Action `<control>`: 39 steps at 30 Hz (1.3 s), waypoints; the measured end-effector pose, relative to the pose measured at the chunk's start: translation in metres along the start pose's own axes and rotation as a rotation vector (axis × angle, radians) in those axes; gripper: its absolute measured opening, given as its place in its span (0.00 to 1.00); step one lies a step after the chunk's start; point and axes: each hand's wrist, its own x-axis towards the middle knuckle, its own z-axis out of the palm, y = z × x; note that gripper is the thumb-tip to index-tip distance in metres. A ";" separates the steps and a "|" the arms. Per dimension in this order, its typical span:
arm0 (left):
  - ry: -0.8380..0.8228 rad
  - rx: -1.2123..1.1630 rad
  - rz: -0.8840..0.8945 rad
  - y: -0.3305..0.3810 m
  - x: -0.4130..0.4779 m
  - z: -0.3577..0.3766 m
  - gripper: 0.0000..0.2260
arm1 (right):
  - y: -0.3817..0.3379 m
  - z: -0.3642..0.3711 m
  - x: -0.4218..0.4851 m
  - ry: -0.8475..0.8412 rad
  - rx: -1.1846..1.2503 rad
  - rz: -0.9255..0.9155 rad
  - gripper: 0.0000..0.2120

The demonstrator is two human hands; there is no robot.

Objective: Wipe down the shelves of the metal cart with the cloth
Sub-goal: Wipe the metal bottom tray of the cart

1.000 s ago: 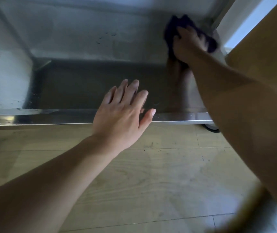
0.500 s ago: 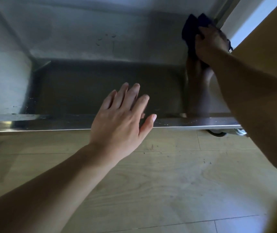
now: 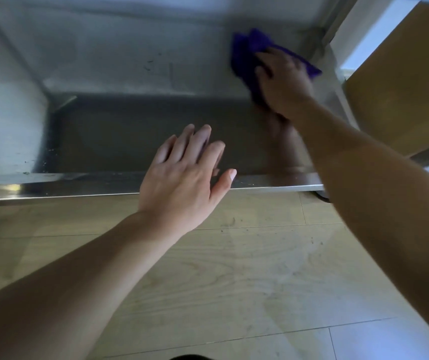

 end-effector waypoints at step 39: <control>0.048 -0.056 -0.002 0.004 0.004 0.007 0.24 | 0.027 -0.030 -0.075 0.004 0.054 0.278 0.20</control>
